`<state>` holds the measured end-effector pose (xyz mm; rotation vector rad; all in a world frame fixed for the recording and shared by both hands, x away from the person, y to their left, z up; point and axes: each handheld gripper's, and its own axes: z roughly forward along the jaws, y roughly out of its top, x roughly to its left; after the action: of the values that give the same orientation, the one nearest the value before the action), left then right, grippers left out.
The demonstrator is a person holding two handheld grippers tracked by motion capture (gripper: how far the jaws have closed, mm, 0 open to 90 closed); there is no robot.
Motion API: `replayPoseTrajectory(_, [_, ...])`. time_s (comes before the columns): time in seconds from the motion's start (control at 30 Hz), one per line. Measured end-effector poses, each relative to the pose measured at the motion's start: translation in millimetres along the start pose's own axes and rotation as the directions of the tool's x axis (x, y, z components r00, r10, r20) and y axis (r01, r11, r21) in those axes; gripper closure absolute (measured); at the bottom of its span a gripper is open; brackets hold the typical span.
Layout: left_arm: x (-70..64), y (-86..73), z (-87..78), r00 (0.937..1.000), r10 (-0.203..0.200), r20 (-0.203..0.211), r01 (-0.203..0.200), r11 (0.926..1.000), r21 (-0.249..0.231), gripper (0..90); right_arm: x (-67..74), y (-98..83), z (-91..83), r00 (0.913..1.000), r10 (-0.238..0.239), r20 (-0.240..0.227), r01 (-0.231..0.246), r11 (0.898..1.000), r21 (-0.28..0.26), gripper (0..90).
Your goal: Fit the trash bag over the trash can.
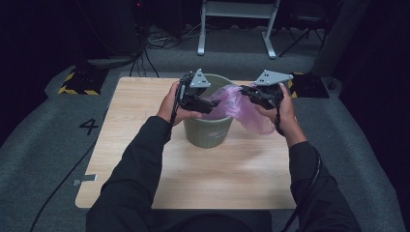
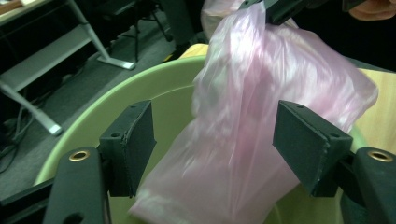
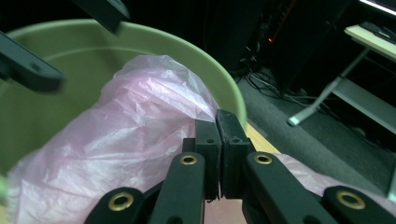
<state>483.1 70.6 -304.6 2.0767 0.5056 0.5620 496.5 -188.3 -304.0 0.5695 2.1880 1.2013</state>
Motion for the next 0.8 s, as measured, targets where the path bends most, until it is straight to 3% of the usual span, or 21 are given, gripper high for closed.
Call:
replayPoseTrajectory(0.13, [-5.7, 6.8, 4.6, 0.9997, 0.025, 0.002, -0.025, 0.9997, 0.001, 33.5, 7.1, 5.3, -0.9, 0.9994, -0.031, -0.013, 0.031, 0.999, -0.008, 87.9])
replayPoseTrajectory(0.17, [-8.2, 8.9, 7.8, 0.9989, 0.042, -0.021, -0.041, 0.9990, 0.017, 36.9, 11.1, 8.2, -0.4, 0.9986, -0.048, -0.020, 0.048, 0.999, -0.009, 87.4])
replayPoseTrajectory(0.23, [-9.3, 9.4, 11.5, 0.9977, 0.062, -0.027, -0.060, 0.9972, 0.043, 44.5, 14.2, 10.6, 0.5, 0.9980, -0.061, -0.019, 0.061, 0.998, -0.009, 86.5])
replayPoseTrajectory(0.33, [-10.2, 8.9, 14.5, 0.9957, 0.087, -0.033, -0.084, 0.9939, 0.072, 64.8, 16.3, 12.1, 0.8, 0.9974, -0.069, -0.021, 0.069, 0.998, -0.010, 84.8])
replayPoseTrajectory(0.37, [-10.6, 7.9, 15.4, 0.9947, 0.098, -0.030, -0.095, 0.9923, 0.079, 64.8, 16.7, 12.3, 0.8, 0.9973, -0.070, -0.023, 0.070, 0.998, -0.010, 83.3])
replayPoseTrajectory(0.43, [-11.2, 6.0, 17.0, 0.9906, 0.129, -0.045, -0.124, 0.9870, 0.102, 78.4, 17.2, 12.0, 1.0, 0.9971, -0.073, -0.018, 0.073, 0.997, -0.005, 73.6])
replayPoseTrajectory(0.5, [-10.6, 4.3, 17.4, 0.9887, 0.141, -0.051, -0.134, 0.9839, 0.118, 85.5, 16.4, 10.7, -0.5, 0.9975, -0.070, -0.008, 0.070, 0.998, -0.005, 62.8])
replayPoseTrajectory(0.6, [-7.0, -0.1, 15.9, 0.9892, 0.132, -0.063, -0.124, 0.9842, 0.127, 87.7, 12.5, 6.3, -7.8, 0.9988, -0.050, -0.002, 0.050, 0.999, -0.014, 45.3])
replayPoseTrajectory(0.8, [-0.6, -5.2, 12.8, 0.9902, 0.116, -0.077, -0.106, 0.9861, 0.128, 88.6, 2.1, -5.6, -28.7, 0.9995, -0.007, 0.031, 0.008, 0.999, -0.041, 34.4])
